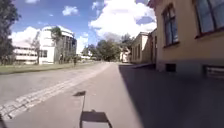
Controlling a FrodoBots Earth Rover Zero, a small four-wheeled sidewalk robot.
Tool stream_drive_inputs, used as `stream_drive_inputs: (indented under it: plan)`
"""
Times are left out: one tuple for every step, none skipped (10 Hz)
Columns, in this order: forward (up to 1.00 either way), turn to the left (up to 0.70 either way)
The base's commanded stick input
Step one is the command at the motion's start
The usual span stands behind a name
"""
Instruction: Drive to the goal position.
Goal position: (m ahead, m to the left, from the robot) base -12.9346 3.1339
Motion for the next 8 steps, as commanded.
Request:
stream_drive_inputs:
  plan:
    - [0.85,0.0]
    - [0.85,0.0]
    - [0.0,0.0]
    - [0.0,0.0]
    - [0.0,0.0]
    - [0.0,0.0]
    - [-0.75,0.0]
    - [-0.82,0.0]
